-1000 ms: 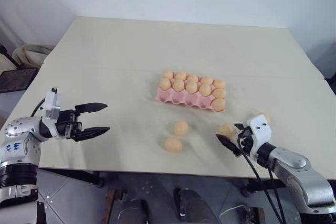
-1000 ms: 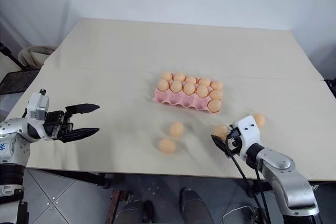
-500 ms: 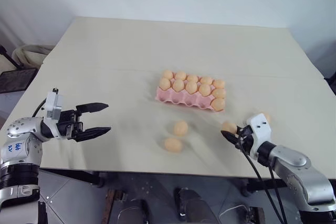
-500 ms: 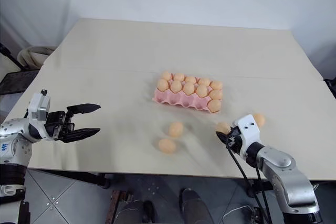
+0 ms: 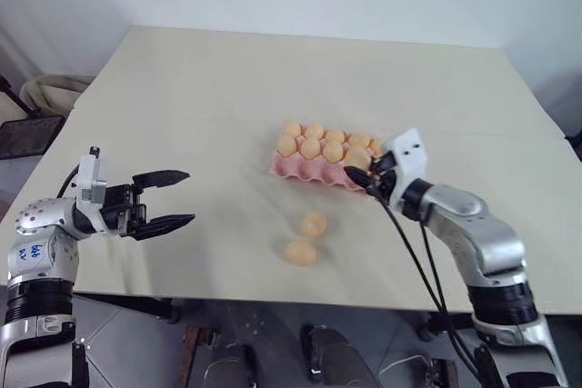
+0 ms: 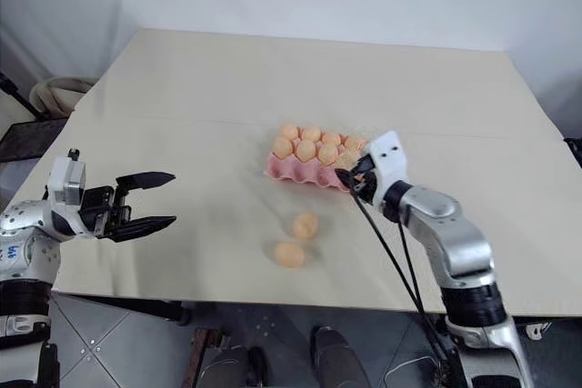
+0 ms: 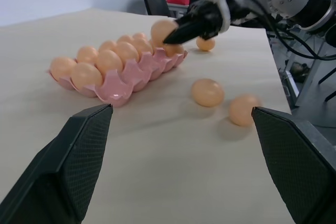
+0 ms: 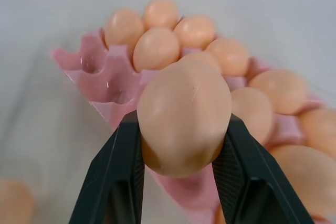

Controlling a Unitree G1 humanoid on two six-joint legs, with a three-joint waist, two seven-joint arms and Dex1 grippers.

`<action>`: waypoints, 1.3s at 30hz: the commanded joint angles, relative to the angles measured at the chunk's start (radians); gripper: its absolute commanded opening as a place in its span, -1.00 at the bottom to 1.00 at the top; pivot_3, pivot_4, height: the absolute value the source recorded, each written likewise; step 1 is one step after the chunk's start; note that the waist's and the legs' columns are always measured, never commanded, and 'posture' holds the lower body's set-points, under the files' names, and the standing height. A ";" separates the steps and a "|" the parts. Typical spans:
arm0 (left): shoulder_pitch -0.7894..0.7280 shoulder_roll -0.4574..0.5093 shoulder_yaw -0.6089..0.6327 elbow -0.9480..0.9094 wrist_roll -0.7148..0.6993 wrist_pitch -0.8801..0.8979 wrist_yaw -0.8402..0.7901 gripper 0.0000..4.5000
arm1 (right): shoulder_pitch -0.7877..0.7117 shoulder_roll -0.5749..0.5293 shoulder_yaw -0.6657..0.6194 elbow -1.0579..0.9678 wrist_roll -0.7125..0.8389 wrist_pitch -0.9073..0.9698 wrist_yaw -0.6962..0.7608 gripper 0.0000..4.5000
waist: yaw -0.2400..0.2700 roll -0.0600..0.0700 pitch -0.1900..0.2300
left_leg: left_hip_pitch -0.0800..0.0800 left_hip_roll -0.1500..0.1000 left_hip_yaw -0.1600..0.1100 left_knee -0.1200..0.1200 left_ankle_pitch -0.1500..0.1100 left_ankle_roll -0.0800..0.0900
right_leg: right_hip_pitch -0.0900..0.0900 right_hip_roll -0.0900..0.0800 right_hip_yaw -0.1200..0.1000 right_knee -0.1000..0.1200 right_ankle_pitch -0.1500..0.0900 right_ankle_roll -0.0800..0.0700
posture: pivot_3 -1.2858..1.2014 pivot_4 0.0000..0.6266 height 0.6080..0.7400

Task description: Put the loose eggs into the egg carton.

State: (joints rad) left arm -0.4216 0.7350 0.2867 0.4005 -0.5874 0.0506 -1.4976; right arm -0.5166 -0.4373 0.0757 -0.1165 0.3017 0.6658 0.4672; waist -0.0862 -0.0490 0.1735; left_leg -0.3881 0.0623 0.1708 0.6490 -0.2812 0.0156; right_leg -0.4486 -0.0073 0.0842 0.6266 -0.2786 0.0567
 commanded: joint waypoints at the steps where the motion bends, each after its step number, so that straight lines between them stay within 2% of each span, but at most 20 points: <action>1: -0.013 -0.008 0.040 -0.030 -0.032 -0.033 -0.003 1.00 | -0.051 0.016 0.015 0.085 -0.060 -0.062 -0.012 -0.37 | 0.000 0.000 0.000 | 0.000 0.000 0.000 0.000 0.000 -0.001 | 0.000 0.000 0.000 0.000 0.000 0.000 | 0.03 -0.52 1.00; 5: -0.016 -0.014 0.047 -0.043 -0.040 -0.037 -0.011 1.00 | -0.073 0.024 0.010 0.118 -0.084 -0.080 -0.006 -0.37 | -0.001 0.000 0.000 | 0.000 0.000 0.001 0.000 0.000 -0.001 | 0.000 0.000 -0.002 0.000 0.002 0.003 | 0.03 -0.52 1.00; 15: -0.026 -0.023 0.031 -0.047 -0.035 -0.040 -0.021 1.00 | -0.037 0.000 0.000 0.020 -0.078 -0.027 0.034 -0.37 | -0.001 0.000 0.000 | 0.000 0.001 0.000 0.000 0.000 -0.001 | 0.000 0.000 -0.002 0.001 0.002 0.003 | 0.03 -0.52 1.00; 24: -0.070 -0.035 0.014 0.000 -0.019 -0.060 -0.028 1.00 | -0.023 -0.021 -0.013 -0.009 -0.089 -0.001 0.040 0.95 | -0.002 0.000 0.000 | 0.000 0.001 0.000 0.000 0.000 -0.001 | 0.000 0.000 -0.001 0.001 0.002 0.003 | 0.03 -0.52 1.00; 31: -0.094 -0.040 0.004 0.034 -0.015 -0.079 -0.034 1.00 | -0.010 -0.044 -0.043 -0.047 -0.075 0.000 0.048 0.98 | 0.000 0.000 0.000 | 0.000 0.001 0.000 0.000 0.000 -0.001 | 0.000 0.001 -0.002 0.001 0.002 0.003 | 0.03 -0.52 1.00; 35: -0.094 -0.040 0.002 0.038 -0.015 -0.082 -0.034 1.00 | 0.052 -0.094 -0.129 -0.184 0.005 0.022 0.104 0.98 | 0.003 0.000 0.000 | 0.000 0.001 0.000 0.000 0.000 -0.002 | 0.000 0.001 -0.002 0.001 0.002 0.003 | 0.03 -0.52 1.00; 39: -0.085 -0.037 0.003 0.036 -0.019 -0.083 -0.036 1.00 | 0.141 -0.175 -0.279 -0.307 0.116 0.071 0.159 0.98 | 0.007 0.000 0.000 | -0.001 0.001 0.000 0.000 -0.001 -0.002 | 0.000 0.000 -0.003 -0.001 0.001 0.004 | 0.03 -0.52 1.00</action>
State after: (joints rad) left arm -0.5033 0.6863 0.2795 0.4475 -0.6008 -0.0232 -1.5000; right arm -0.3872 -0.5815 -0.1237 -0.3561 0.3696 0.7191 0.6020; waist -0.0792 -0.0486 0.1738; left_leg -0.3887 0.0635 0.1707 0.6488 -0.2823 0.0147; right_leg -0.4488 -0.0072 0.0814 0.6260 -0.2774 0.0602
